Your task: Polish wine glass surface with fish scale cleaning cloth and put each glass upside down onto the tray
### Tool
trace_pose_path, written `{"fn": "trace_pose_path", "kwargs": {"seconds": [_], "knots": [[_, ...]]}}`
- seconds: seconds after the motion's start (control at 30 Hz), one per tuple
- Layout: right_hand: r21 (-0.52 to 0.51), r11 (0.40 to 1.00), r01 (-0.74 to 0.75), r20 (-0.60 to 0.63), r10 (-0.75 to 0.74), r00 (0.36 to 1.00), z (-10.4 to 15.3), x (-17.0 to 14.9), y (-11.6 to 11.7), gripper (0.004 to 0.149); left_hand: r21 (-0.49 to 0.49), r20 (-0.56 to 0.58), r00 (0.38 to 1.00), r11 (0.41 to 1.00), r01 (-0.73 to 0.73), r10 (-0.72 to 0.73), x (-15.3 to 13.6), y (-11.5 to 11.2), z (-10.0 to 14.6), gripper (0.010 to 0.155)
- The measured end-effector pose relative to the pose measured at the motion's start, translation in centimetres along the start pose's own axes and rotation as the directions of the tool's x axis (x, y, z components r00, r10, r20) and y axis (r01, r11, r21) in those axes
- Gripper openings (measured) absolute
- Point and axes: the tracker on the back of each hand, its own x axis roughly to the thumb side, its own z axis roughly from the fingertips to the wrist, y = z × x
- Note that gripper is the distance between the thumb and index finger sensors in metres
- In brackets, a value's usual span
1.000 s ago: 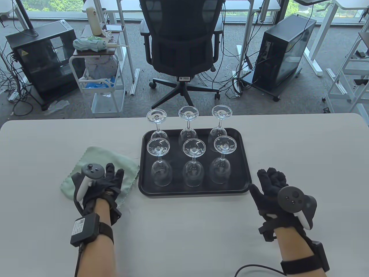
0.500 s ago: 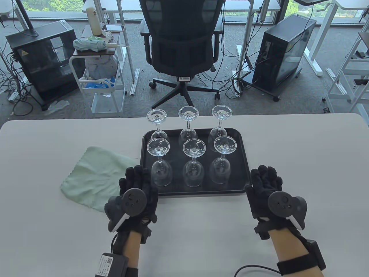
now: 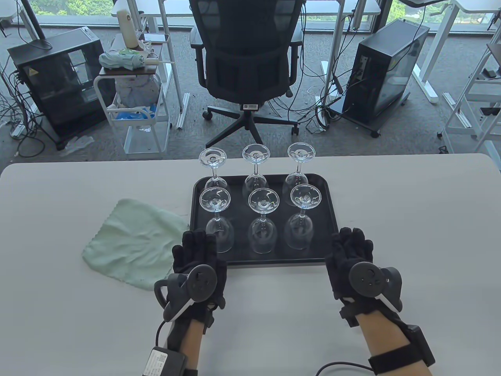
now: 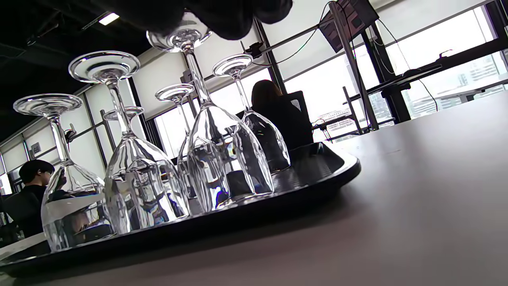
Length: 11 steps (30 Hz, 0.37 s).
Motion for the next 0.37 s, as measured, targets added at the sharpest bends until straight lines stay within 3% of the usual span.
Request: {"fn": "trace_pose_path", "kwargs": {"seconds": [0.37], "knots": [[0.007,0.999,0.045,0.005,-0.045,0.999,0.03,0.21,-0.21,0.06,-0.014,-0.001,0.999,0.999,-0.05,0.05,-0.42,-0.01,0.05,0.065]]}}
